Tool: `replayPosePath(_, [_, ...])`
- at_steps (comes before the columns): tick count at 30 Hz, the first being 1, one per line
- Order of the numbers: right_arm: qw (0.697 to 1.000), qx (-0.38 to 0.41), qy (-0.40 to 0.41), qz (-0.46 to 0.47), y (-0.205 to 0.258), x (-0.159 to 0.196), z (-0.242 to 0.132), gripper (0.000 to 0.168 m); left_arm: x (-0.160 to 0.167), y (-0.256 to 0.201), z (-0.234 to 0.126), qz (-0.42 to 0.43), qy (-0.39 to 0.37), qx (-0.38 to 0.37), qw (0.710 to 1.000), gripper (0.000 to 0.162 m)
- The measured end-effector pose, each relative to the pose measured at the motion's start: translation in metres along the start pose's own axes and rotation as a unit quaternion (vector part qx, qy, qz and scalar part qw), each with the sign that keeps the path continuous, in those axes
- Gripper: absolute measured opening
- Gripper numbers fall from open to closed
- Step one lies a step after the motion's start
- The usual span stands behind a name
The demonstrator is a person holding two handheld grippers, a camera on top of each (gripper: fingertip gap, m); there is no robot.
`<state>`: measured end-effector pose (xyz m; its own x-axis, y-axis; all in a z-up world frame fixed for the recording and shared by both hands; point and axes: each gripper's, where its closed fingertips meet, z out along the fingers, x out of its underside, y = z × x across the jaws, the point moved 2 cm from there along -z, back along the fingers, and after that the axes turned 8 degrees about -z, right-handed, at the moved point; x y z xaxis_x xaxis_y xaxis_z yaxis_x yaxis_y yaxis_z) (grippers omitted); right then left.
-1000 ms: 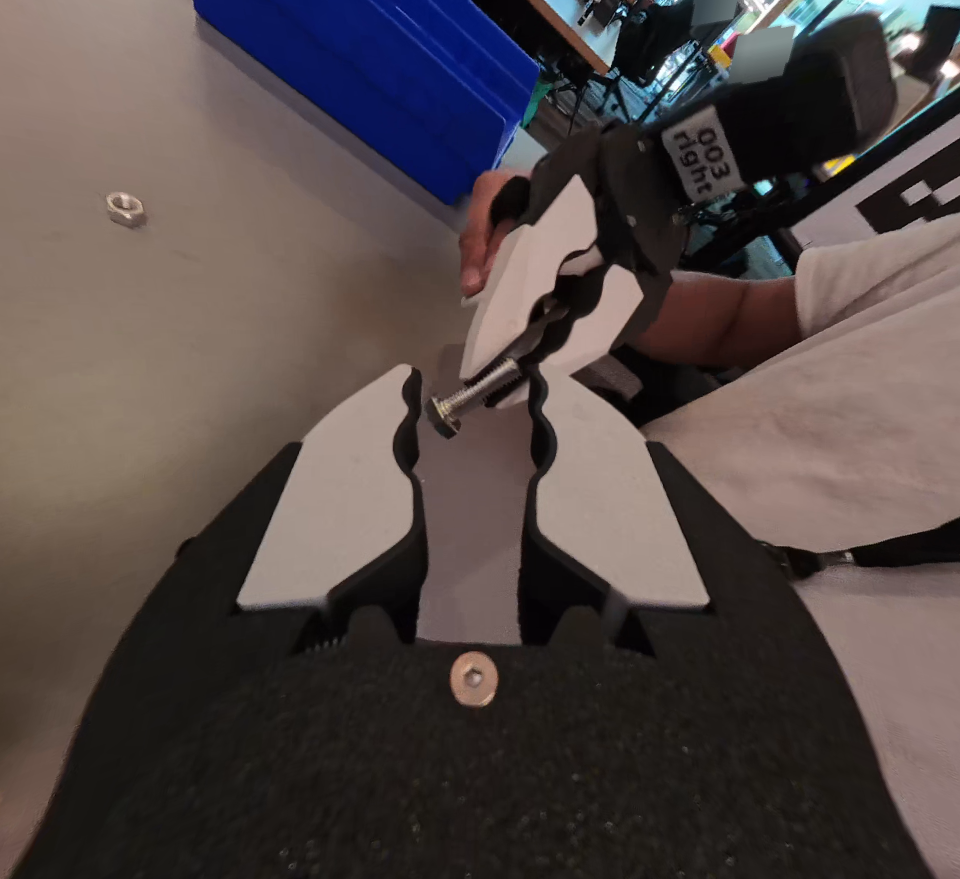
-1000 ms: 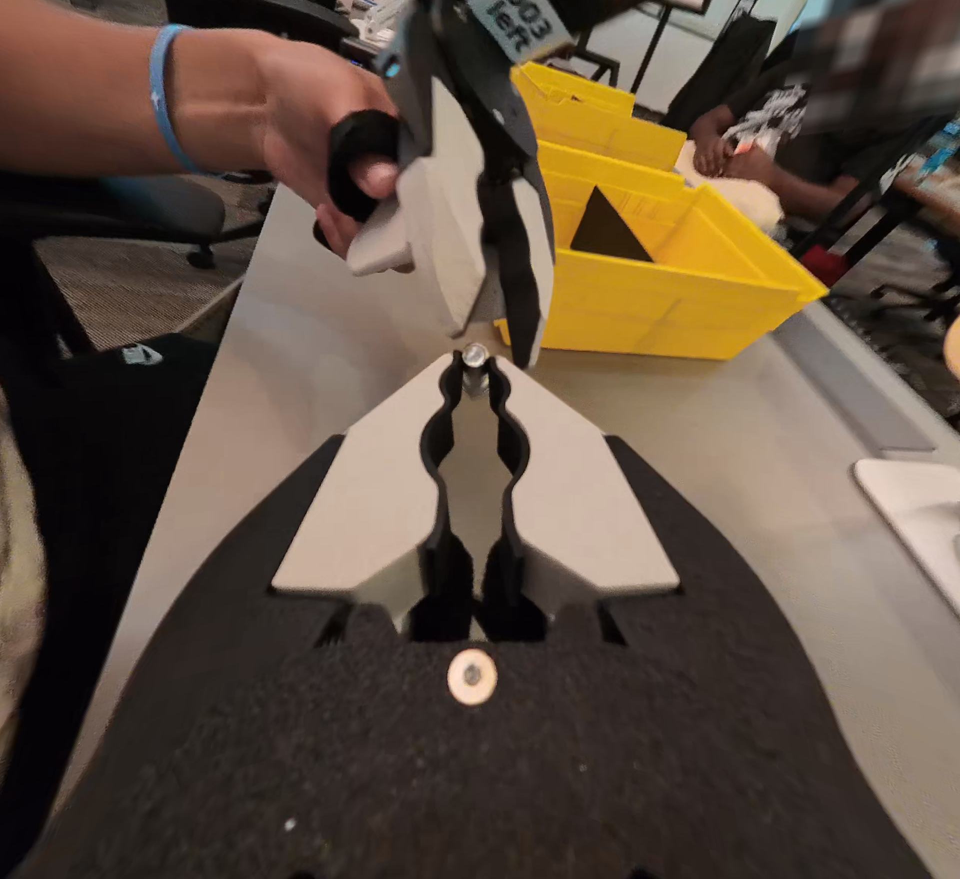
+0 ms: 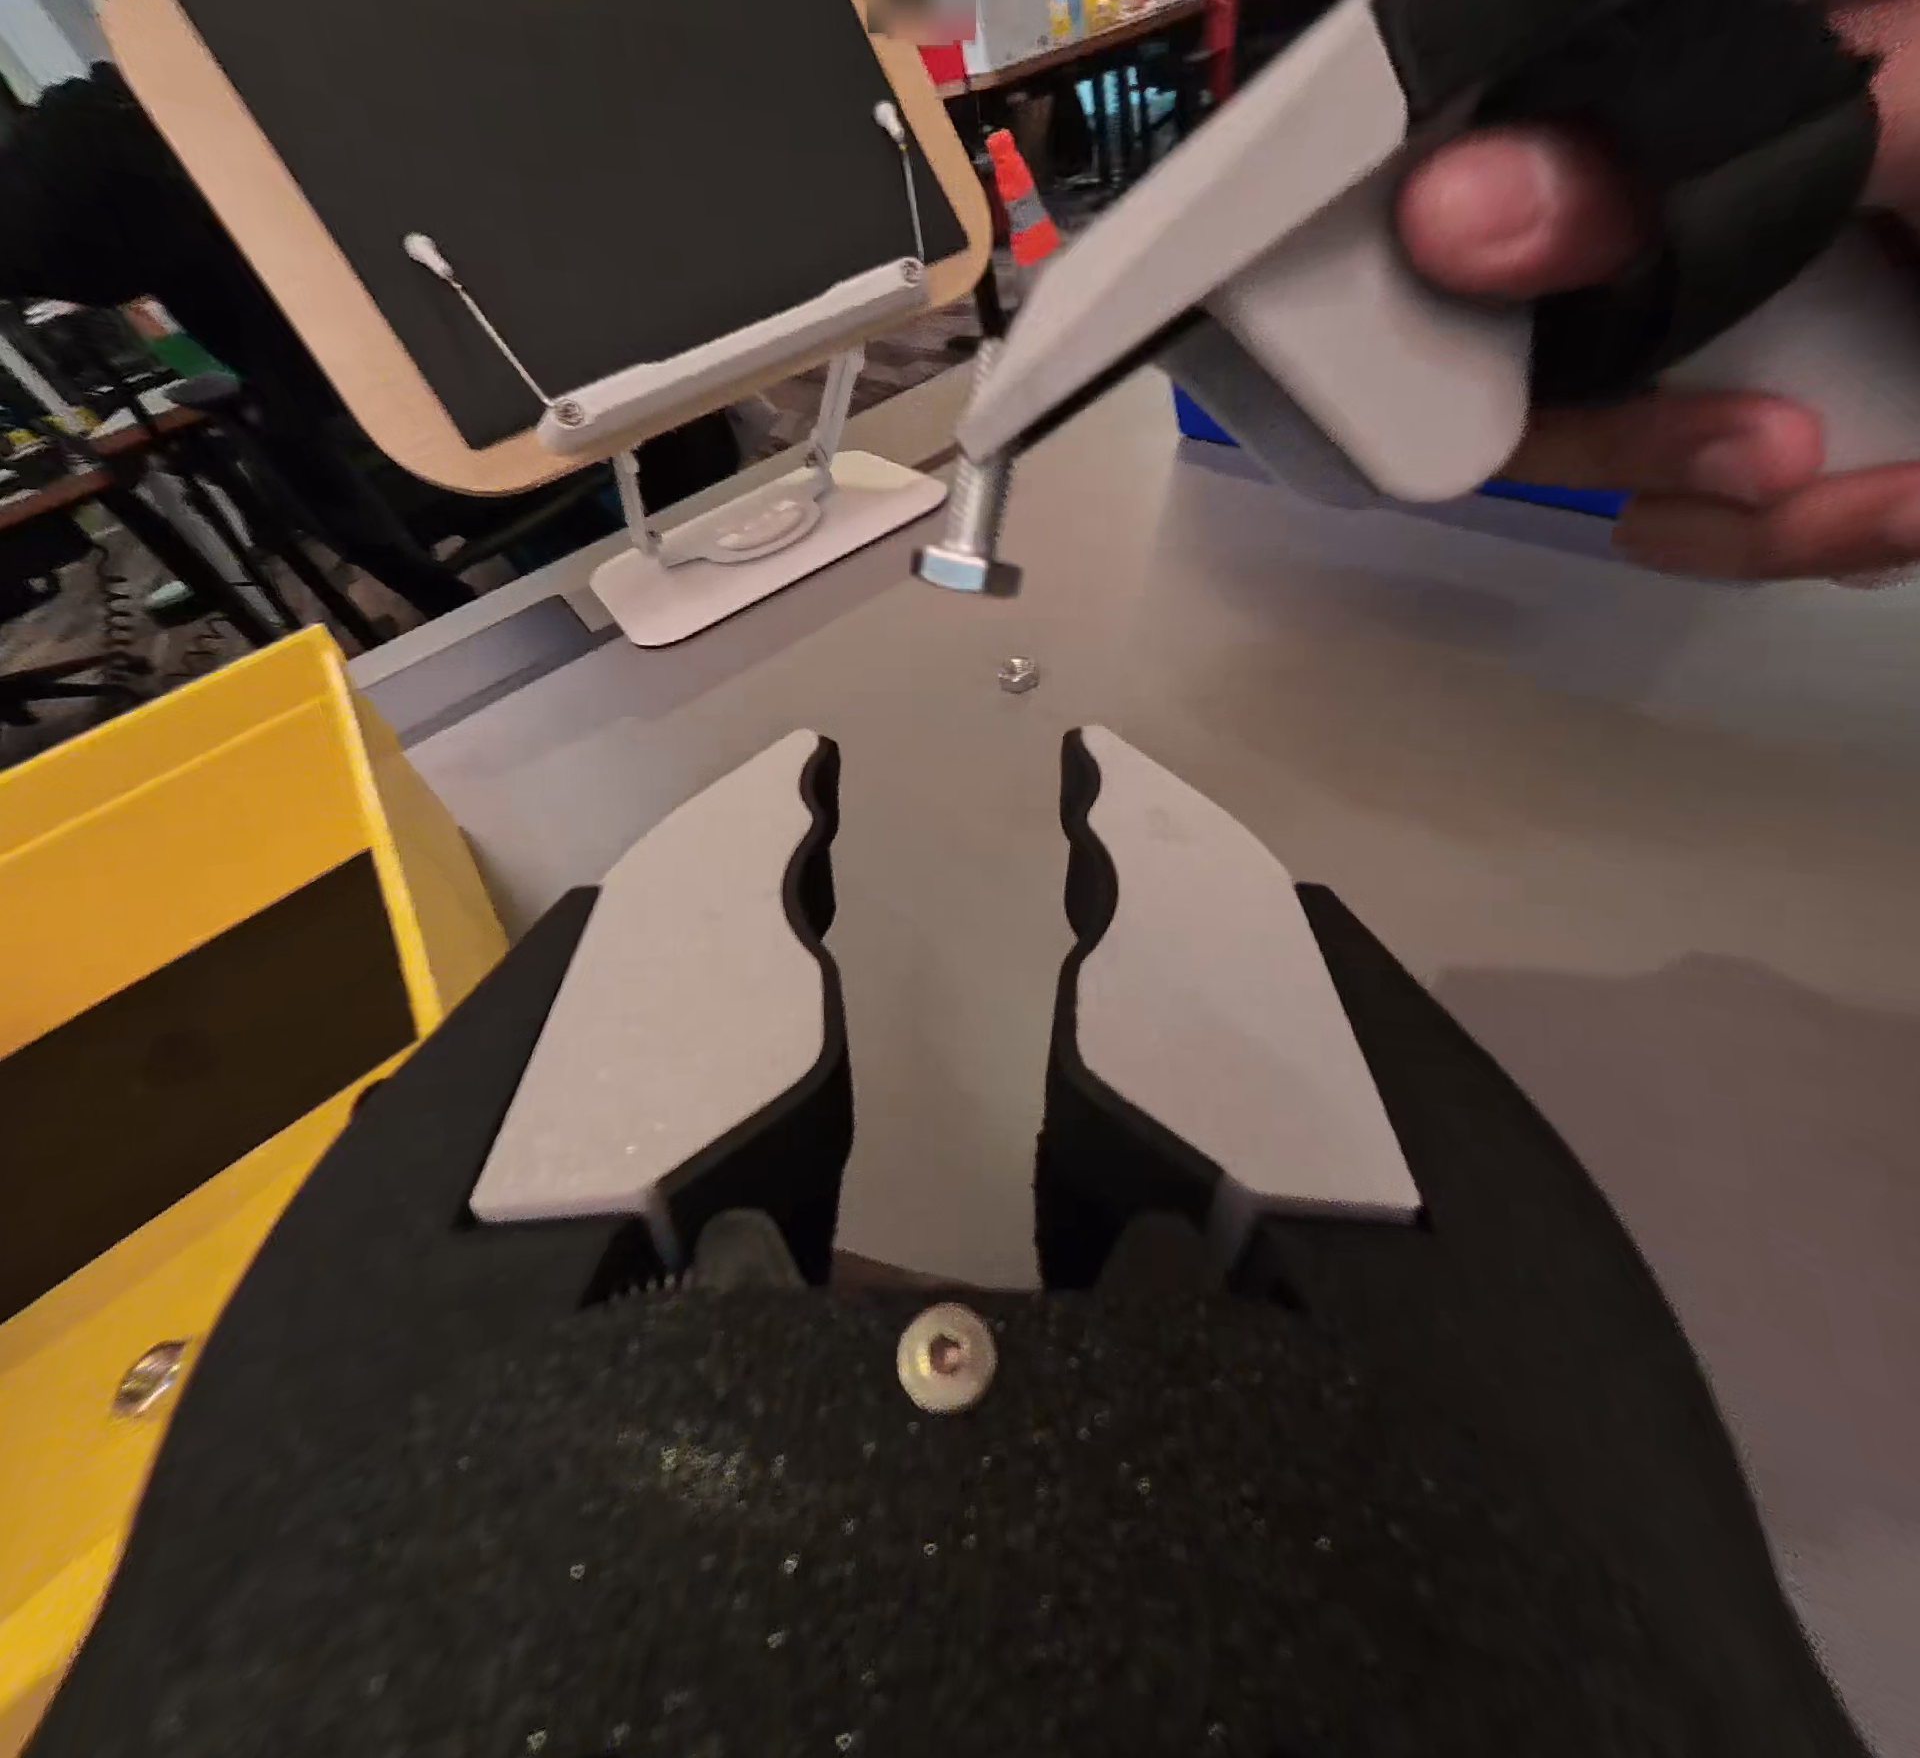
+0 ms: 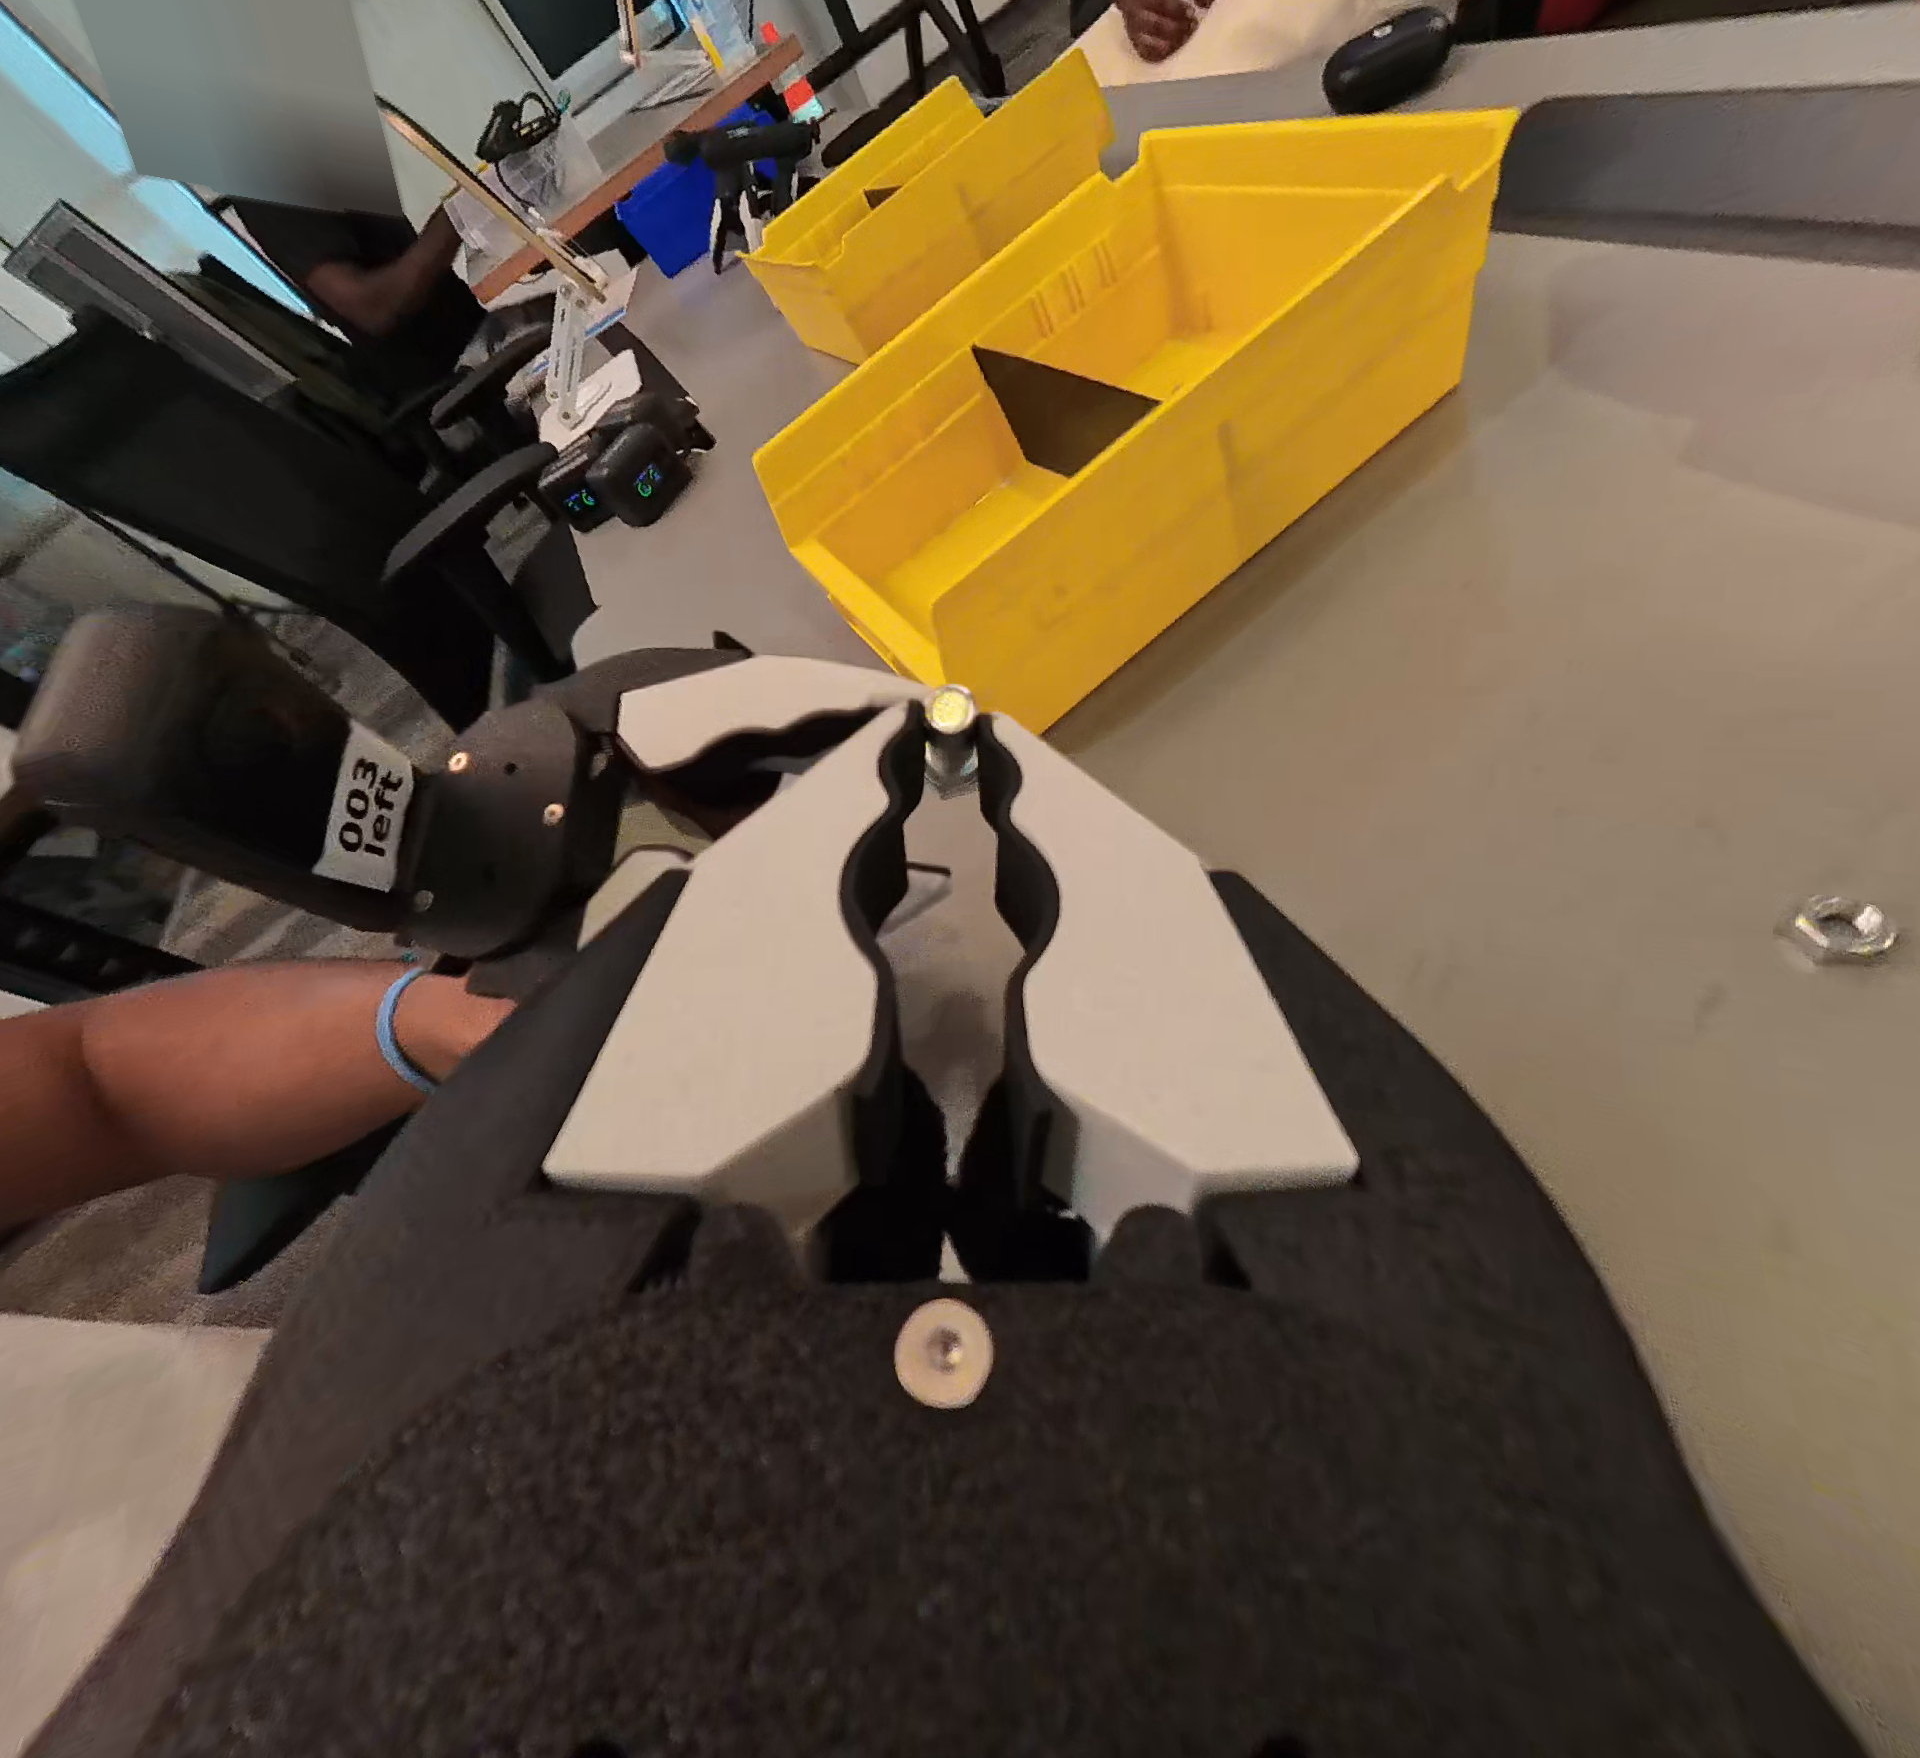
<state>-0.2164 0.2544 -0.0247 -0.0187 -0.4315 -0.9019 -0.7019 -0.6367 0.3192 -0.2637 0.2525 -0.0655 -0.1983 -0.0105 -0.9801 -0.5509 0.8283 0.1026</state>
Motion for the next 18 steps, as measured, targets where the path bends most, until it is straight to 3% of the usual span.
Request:
replayPosePath(6, [0.998, -0.041, 0.026, 0.026, 0.005, 0.018, 0.008, 0.009, 0.006, -0.006, 0.008, 0.075, 0.012, -0.007, 0.997, 0.037])
replayPosePath(9, [0.999, -0.021, 0.034, 0.021, 0.002, 0.021, 0.008, 0.009, 0.007, -0.006, 0.009, 0.105, 0.011, -0.015, 0.994, 0.028])
replayPosePath(14, [0.993, -0.061, 0.011, 0.102, 0.005, 0.021, 0.011, 0.009, 0.008, -0.005, 0.009, 0.164, 0.007, -0.048, 0.985, 0.029])
replayPosePath(18, [0.988, -0.067, 0.005, 0.138, 0.0, 0.027, 0.015, 0.009, 0.004, -0.005, 0.008, 0.157, -0.005, -0.051, 0.986, 0.027])
